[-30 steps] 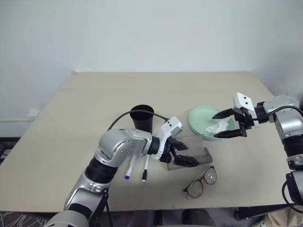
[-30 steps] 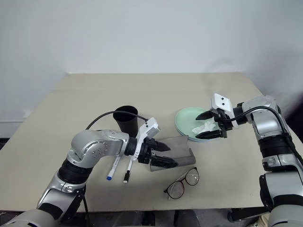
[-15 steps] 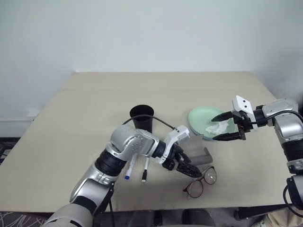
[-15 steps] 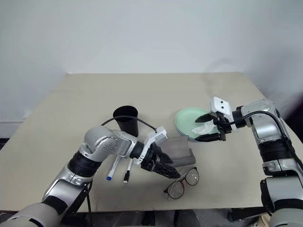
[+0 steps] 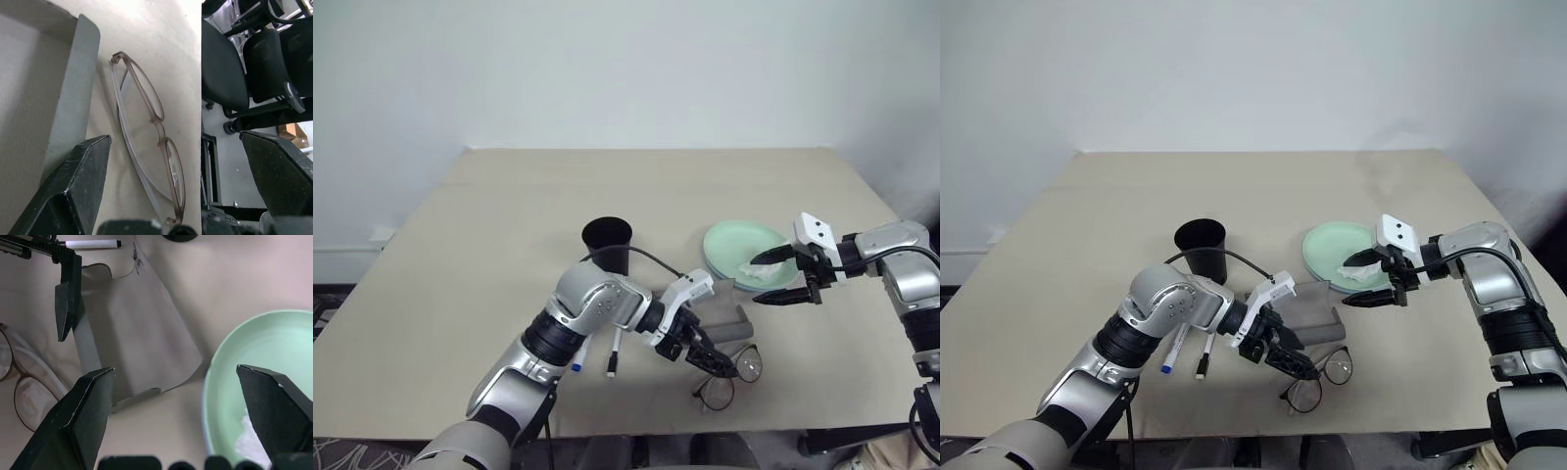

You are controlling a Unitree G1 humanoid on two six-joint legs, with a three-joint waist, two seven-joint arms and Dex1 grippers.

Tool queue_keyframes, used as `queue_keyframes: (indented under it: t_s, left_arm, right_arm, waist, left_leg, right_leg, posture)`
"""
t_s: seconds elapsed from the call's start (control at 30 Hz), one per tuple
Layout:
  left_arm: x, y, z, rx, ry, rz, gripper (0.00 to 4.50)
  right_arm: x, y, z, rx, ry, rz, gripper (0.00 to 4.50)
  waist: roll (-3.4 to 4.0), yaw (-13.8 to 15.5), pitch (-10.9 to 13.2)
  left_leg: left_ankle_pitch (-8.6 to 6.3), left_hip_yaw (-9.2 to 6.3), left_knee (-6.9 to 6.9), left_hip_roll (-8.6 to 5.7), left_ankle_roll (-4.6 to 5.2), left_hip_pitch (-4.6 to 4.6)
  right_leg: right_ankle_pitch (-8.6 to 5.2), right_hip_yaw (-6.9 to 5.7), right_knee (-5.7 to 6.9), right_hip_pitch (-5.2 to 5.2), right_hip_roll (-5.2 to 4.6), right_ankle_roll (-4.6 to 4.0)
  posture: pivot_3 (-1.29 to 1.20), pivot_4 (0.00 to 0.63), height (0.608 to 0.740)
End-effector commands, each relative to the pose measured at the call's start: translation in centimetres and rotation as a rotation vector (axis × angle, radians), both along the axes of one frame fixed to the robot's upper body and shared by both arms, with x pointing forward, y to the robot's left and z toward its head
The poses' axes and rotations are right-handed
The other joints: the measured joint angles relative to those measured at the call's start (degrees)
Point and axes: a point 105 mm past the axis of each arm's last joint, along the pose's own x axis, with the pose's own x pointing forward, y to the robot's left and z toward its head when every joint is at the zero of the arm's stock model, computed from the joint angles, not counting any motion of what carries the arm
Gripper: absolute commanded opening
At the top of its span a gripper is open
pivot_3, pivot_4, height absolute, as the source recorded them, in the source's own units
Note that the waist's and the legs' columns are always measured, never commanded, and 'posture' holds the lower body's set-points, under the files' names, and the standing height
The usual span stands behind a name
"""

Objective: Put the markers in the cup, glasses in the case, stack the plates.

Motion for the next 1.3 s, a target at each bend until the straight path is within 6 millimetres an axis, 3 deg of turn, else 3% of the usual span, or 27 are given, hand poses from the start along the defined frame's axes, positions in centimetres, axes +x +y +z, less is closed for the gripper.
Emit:
queue_keyframes:
  t_s: [0.03, 0.6, 0.73, 1.03, 1.3]
  left_arm:
    - [-0.1, -0.8, 0.1, -0.001, -0.015, -0.014, 4.50]
    - [-0.4, -2.3, -2.1, 0.035, 0.025, -0.018, 4.50]
    - [-0.4, -2.4, -2.1, 0.036, 0.025, -0.021, 3.59]
    - [0.0, -2.3, -2.1, 0.044, -0.002, -0.016, 0.50]
    - [0.4, -2.1, -1.9, 0.041, -0.030, -0.019, 0.50]
  right_arm:
    - [0.0, -0.1, 1.7, 0.026, -0.061, -0.005, 4.31]
    - [-0.7, -0.3, 1.5, 0.027, -0.047, -0.020, 4.31]
    - [-0.7, -0.3, 1.4, 0.028, -0.046, -0.023, 4.35]
    - [-0.5, -0.3, 1.5, 0.025, -0.050, -0.024, 4.35]
    - [-0.2, -0.2, 1.5, 0.023, -0.054, -0.022, 4.35]
  waist:
    - [0.00, 0.03, 0.00]
    - [-0.02, 0.23, 0.01]
    - [-0.02, 0.22, 0.01]
    - [-0.02, 0.29, 0.01]
    - [-0.02, 0.29, 0.01]
  left_leg:
    - [-0.02, 0.00, 0.00, 0.00, 0.02, 0.00]
    - [-0.07, -0.02, 0.04, 0.00, 0.12, 0.00]
    - [-0.08, -0.03, 0.05, 0.00, 0.13, 0.00]
    - [-0.09, -0.17, 0.05, 0.00, 0.14, -0.07]
    - [-0.09, -0.26, 0.05, 0.00, 0.15, -0.07]
  right_leg:
    - [0.00, -0.01, 0.00, 0.01, 0.00, 0.00]
    - [-0.12, -0.69, -0.03, 0.09, -0.47, 0.25]
    - [-0.12, -0.84, -0.03, 0.10, -0.55, 0.30]
    - [-0.12, -1.04, -0.11, 0.12, -0.57, 0.32]
    - [-0.12, -1.15, -0.20, 0.19, -0.58, 0.32]
  posture:
    - [0.00, 0.000, 0.700]
    - [0.00, 0.000, 0.700]
    - [0.00, 0.000, 0.700]
    - [0.00, 0.000, 0.700]
    - [0.00, 0.000, 0.700]
